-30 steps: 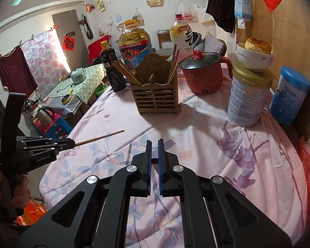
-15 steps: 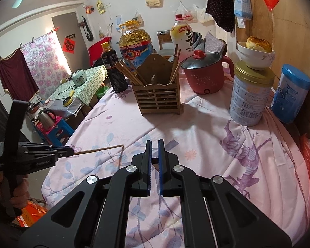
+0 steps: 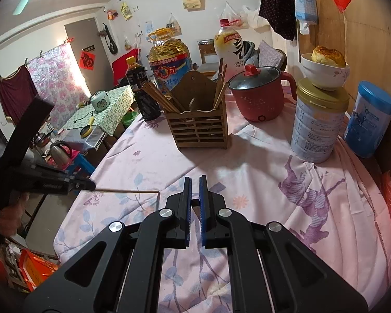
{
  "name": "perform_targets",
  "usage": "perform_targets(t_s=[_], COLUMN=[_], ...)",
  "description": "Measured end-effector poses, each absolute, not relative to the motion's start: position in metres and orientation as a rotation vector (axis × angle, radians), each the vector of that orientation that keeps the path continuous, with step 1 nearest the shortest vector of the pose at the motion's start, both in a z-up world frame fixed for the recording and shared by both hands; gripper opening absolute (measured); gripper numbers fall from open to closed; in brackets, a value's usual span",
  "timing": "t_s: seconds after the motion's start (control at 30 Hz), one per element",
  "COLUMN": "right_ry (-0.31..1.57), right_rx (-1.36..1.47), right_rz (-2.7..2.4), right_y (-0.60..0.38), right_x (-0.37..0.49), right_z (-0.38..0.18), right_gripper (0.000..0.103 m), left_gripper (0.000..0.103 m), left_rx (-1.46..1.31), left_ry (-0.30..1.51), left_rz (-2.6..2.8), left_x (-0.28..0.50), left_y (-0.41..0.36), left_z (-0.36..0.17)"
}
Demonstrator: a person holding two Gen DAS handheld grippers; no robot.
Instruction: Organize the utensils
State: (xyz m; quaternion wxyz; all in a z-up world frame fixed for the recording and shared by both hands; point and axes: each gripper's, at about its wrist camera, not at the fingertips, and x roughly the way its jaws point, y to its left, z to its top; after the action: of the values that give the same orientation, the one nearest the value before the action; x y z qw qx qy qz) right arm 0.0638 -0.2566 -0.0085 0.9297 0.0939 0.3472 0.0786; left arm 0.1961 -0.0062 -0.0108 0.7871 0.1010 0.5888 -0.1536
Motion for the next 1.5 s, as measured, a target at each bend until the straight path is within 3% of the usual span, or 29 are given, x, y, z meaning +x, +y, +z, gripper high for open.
perform_targets(t_s=[0.27,0.63,0.67,0.7,0.77,0.87,1.1,1.33,1.43,1.5], right_ry=[0.707,0.707,0.707,0.707,0.710,0.717,0.732,0.750,0.750,0.748], right_rx=[0.199,0.215,0.217,0.219,0.219,0.206,0.175,0.142,0.136,0.135], right_rz=[0.154,0.123,0.123,0.124,0.129,0.143,0.181,0.216,0.227,0.234], right_y=[-0.258,-0.262,-0.263,-0.263,-0.263,-0.262,-0.260,-0.261,-0.261,-0.261], right_x=[0.069,0.071,0.071,0.071,0.072,0.075,0.078,0.080,0.080,0.080], right_z=[-0.008,-0.010,-0.010,-0.010,-0.010,-0.009,-0.007,-0.008,-0.009,-0.009], right_gripper=[0.007,0.007,0.007,0.007,0.007,0.007,0.007,0.007,0.007,0.007], left_gripper=[0.006,0.004,0.012,0.033,0.045,0.043,0.026,0.023,0.005,0.005], left_rx=[0.239,0.068,0.059,0.053,0.070,0.126,0.204,0.205,0.165,0.151], left_ry=[1.210,1.160,1.152,1.151,1.154,1.223,1.304,1.257,1.251,1.247], left_rz=[-0.340,-0.384,-0.383,-0.379,-0.367,-0.347,-0.339,-0.296,-0.306,-0.296], left_x=[0.238,0.241,0.234,0.225,0.210,0.178,0.117,0.093,0.085,0.083], left_y=[-0.035,-0.019,-0.011,-0.003,0.009,0.022,0.032,0.037,0.037,0.034], left_z=[0.012,-0.009,-0.011,-0.017,-0.031,-0.076,-0.143,-0.158,-0.159,-0.156])
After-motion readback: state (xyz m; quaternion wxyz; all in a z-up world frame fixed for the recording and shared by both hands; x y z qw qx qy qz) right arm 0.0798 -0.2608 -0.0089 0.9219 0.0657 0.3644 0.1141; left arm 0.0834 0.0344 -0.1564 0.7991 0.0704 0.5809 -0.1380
